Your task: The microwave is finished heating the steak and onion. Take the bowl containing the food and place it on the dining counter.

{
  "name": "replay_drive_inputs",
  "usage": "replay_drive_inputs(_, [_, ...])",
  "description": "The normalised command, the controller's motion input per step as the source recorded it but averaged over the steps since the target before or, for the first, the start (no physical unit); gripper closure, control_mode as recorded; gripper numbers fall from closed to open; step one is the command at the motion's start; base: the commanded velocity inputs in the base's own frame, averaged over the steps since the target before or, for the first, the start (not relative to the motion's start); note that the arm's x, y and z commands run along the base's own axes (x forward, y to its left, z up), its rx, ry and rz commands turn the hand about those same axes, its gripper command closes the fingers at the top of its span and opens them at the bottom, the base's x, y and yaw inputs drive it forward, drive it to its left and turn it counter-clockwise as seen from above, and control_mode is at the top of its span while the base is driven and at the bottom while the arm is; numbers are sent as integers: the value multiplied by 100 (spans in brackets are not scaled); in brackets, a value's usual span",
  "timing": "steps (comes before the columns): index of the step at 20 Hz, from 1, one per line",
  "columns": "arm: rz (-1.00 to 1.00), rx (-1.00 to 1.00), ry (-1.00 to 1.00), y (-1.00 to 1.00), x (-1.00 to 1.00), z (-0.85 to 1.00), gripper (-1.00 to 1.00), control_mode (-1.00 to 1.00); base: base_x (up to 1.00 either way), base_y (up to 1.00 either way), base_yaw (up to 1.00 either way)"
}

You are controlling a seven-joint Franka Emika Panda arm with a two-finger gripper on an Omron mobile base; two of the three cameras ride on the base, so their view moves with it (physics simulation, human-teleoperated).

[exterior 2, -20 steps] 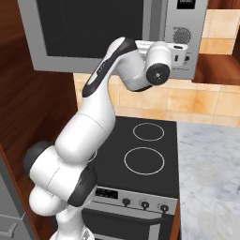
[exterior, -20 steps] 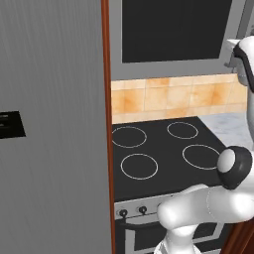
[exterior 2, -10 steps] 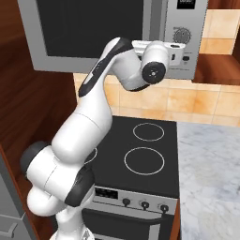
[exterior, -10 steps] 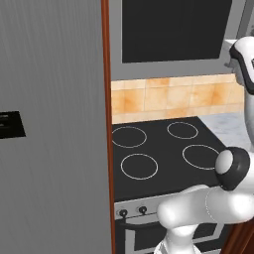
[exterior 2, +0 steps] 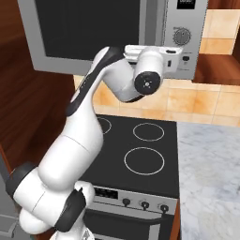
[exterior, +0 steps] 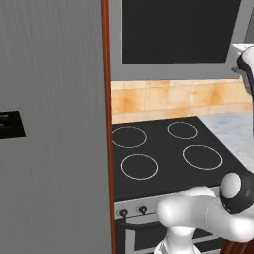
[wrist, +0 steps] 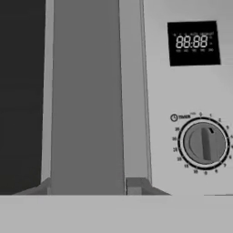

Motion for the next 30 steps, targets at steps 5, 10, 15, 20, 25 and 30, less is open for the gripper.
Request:
replay_drive_inputs(5, [0,6,0,0,-100,18,100,-100,0,0,0])
replay_drive_inputs(10, [0,6,1,0,-100,27,100,-100,0,0,0])
replay_drive_inputs(15, [-1,3,3,0,-100,32,100,-100,0,0,0])
replay_drive_inputs(20, [0,0,0,10,-100,8,-100,-100,0,0,0])
replay_drive_inputs(25, [9,-1,0,2,-100,-6,-100,-100,0,0,0])
replay_drive_inputs(30, [7,0,3,0,-100,-4,-100,-100,0,0,0])
